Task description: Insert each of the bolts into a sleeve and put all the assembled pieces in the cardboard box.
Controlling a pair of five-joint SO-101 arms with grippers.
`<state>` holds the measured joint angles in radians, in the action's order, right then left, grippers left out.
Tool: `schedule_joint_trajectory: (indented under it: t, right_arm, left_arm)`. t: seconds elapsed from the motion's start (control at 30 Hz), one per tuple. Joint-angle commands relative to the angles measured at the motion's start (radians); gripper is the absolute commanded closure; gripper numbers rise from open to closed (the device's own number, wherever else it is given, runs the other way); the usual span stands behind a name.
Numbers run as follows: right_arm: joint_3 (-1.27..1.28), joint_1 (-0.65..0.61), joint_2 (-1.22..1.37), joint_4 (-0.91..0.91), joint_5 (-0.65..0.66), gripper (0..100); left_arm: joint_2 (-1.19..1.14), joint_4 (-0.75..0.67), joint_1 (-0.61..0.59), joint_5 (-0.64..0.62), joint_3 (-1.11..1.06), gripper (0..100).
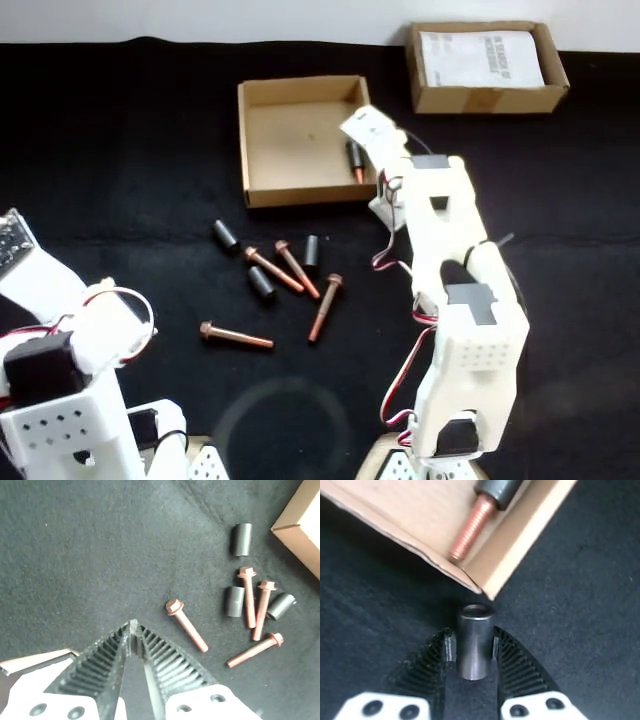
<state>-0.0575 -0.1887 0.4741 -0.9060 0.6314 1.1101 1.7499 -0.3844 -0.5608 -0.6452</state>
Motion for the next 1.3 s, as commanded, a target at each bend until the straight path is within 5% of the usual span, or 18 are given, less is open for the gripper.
schedule_joint_trajectory:
  t: [0.0, 0.27, 0.43, 0.63, 0.87, 1.0, 1.27]
  right_arm:
    - [-0.053, 0.031, -0.015, -0.004, -0.011, 99.2]
    - [-0.045, 0.09, -0.025, -0.004, -0.011, 99.2]
    - [-0.042, 0.087, -0.071, -0.005, -0.006, 99.2]
    - [-0.044, 0.073, -0.071, -0.004, -0.003, 99.2]
    - [-0.042, 0.093, -0.071, -0.004, 0.002, 99.2]
    - [-0.042, 0.094, -0.071, -0.004, 0.064, 99.2]
    - [-0.042, 0.104, -0.073, -0.004, 0.068, 99.2]
  left_arm:
    - [-0.012, 0.011, -0.024, -0.025, 0.036, 99]
    - [-0.133, 0.014, -0.018, -0.075, 0.15, 99]
    - [-0.325, 0.009, 0.242, -0.118, 0.216, 99]
    - [-0.7, -0.074, 0.364, -0.109, 0.162, 99]
    - [-0.908, -0.083, 0.587, 0.109, 0.206, 79]
    - [-0.908, -0.091, 0.587, 0.301, 0.275, 69]
    - [-0.909, -0.092, 0.492, 0.657, 0.295, 69]
